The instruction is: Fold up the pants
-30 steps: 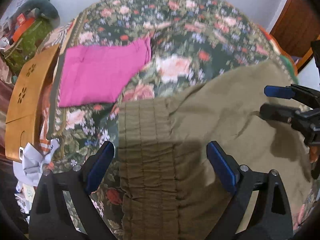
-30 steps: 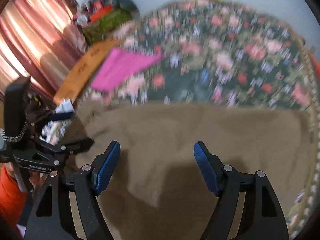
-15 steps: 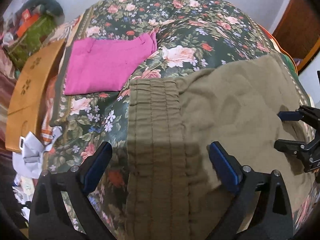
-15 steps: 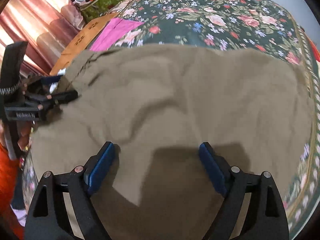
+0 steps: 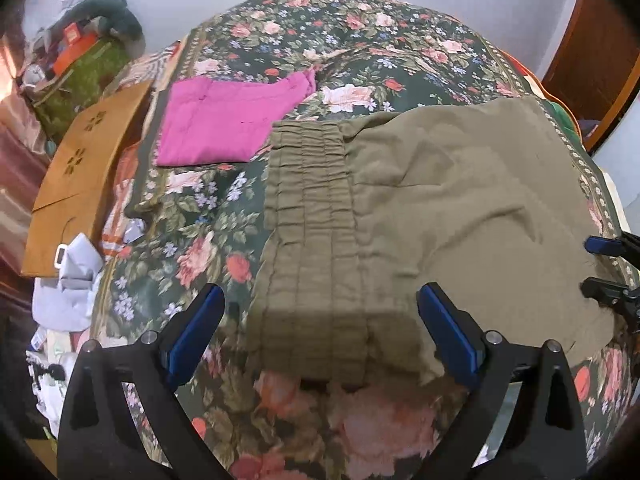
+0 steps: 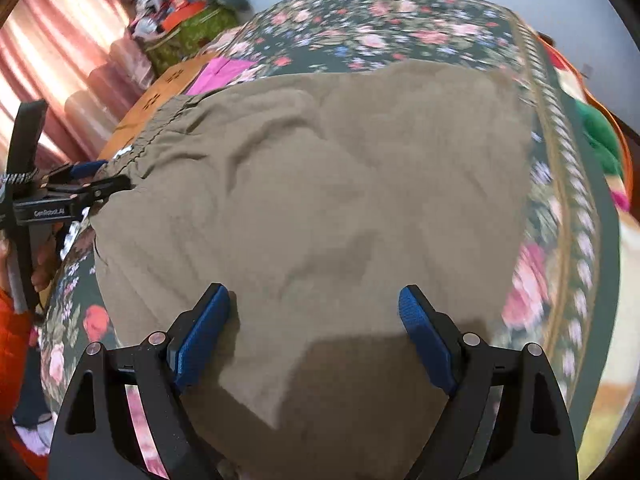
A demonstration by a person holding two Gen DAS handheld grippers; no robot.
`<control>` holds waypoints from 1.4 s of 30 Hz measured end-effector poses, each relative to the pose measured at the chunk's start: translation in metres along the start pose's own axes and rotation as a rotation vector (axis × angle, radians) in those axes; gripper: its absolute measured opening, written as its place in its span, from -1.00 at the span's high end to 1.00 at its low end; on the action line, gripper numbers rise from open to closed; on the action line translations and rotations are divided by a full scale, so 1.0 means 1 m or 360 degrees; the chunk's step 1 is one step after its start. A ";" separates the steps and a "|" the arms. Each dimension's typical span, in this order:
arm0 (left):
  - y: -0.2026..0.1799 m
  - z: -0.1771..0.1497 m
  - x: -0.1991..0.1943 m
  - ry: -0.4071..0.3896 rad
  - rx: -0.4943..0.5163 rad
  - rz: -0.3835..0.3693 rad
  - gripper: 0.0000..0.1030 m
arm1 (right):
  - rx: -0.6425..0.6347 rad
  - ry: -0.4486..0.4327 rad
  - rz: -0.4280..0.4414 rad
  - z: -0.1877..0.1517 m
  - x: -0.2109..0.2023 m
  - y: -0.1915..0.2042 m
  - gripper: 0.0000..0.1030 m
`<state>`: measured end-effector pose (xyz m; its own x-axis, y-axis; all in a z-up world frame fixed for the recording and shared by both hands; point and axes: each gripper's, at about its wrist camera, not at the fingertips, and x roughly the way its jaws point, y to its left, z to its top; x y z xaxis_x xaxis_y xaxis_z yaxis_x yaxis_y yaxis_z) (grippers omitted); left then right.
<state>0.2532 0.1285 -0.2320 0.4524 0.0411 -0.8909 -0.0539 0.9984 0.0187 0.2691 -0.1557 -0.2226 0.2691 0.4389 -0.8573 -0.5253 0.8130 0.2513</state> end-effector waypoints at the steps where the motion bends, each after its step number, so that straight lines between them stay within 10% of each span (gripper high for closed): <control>1: 0.000 -0.003 -0.003 -0.0008 -0.0008 0.0008 -0.92 | 0.0025 -0.0022 -0.0022 -0.005 -0.003 -0.003 -0.65; 20: 0.012 -0.034 -0.045 -0.0033 -0.0146 -0.0044 -0.91 | 0.0096 -0.0169 -0.0169 -0.031 -0.057 -0.016 -0.65; 29: 0.014 -0.034 -0.056 -0.0078 -0.0407 -0.0308 -0.91 | -0.0022 -0.0331 -0.0088 -0.010 -0.057 0.024 -0.65; 42: -0.012 -0.041 -0.017 0.0119 -0.0467 -0.0651 -0.92 | -0.0025 -0.0144 -0.0055 -0.016 -0.014 0.025 -0.68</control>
<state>0.2095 0.1142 -0.2360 0.4242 -0.3649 -0.8288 -0.1383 0.8784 -0.4575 0.2397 -0.1477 -0.2116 0.3587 0.4438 -0.8212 -0.5267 0.8226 0.2144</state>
